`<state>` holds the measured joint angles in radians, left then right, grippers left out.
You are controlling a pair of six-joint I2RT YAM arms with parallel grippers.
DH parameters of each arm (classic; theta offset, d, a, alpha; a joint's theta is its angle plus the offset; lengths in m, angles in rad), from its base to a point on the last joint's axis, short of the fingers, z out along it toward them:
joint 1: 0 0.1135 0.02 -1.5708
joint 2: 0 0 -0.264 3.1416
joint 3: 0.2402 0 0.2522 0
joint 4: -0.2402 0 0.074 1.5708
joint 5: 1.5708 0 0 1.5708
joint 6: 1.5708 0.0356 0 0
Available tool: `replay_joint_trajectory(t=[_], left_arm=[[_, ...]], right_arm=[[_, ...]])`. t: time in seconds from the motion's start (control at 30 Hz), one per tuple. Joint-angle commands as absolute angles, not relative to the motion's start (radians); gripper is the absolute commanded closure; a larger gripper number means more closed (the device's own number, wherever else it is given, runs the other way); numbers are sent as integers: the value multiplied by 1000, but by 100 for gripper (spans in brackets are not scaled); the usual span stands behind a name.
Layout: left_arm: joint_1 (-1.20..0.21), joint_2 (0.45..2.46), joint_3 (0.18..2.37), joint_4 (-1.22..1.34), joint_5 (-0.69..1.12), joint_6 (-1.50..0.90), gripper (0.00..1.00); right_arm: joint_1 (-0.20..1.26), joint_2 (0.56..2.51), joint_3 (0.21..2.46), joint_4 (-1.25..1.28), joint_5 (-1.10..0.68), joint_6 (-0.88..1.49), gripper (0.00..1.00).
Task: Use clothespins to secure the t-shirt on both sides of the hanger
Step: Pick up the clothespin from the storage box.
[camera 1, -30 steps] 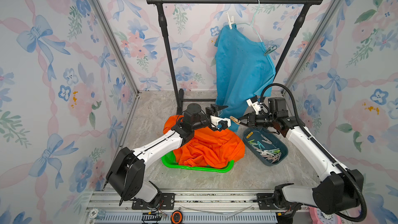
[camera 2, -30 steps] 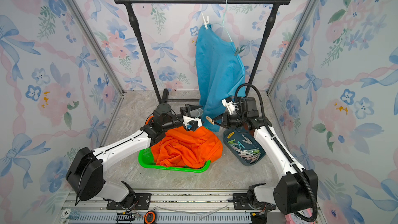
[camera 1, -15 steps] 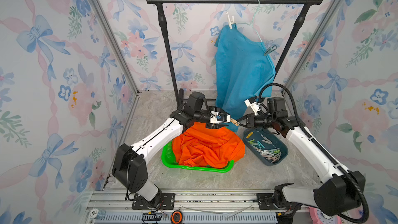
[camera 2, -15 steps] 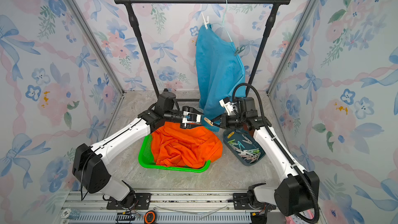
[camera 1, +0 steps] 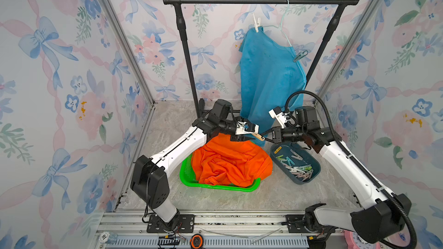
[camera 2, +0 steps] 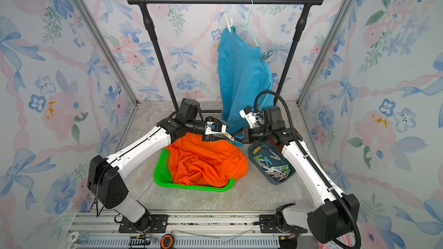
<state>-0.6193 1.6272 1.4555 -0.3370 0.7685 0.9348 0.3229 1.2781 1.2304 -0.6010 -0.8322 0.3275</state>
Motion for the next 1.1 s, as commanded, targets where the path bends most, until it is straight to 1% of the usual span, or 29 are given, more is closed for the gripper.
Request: replay_joint_trajectory(t=[0.0, 0.1, 0.17, 0.53, 0.7, 0.73, 0.77, 0.83, 0.93, 1.0, 1.03, 1.07], left_arm=[[-621, 1637, 1476, -401, 790, 942, 57], [-625, 1632, 1471, -407, 778, 949, 65], [-625, 1628, 1472, -409, 775, 951, 68], [-641, 1638, 1486, -418, 772, 958, 75], [-643, 1640, 1497, -426, 783, 960, 82], [-644, 1640, 1499, -430, 786, 965, 88], [-644, 1637, 1502, -435, 788, 970, 89], [-643, 1635, 1501, -441, 787, 973, 92], [-636, 1619, 1488, -440, 794, 972, 96], [-628, 1605, 1475, -439, 808, 965, 97], [-625, 1598, 1467, -438, 815, 962, 99], [-624, 1588, 1456, -431, 815, 953, 100]], right_arm=[[333, 1283, 1267, -644, -814, 299, 98], [333, 1287, 1273, -643, -813, 301, 98], [333, 1289, 1275, -642, -815, 302, 98], [336, 1299, 1269, -612, -821, 322, 99], [337, 1307, 1272, -608, -822, 324, 98], [336, 1309, 1273, -607, -821, 325, 98], [335, 1310, 1273, -605, -820, 327, 98], [334, 1307, 1273, -600, -816, 333, 94], [333, 1301, 1274, -593, -811, 343, 83], [330, 1291, 1272, -590, -806, 349, 76], [327, 1285, 1272, -586, -802, 352, 72], [322, 1276, 1268, -579, -802, 358, 67]])
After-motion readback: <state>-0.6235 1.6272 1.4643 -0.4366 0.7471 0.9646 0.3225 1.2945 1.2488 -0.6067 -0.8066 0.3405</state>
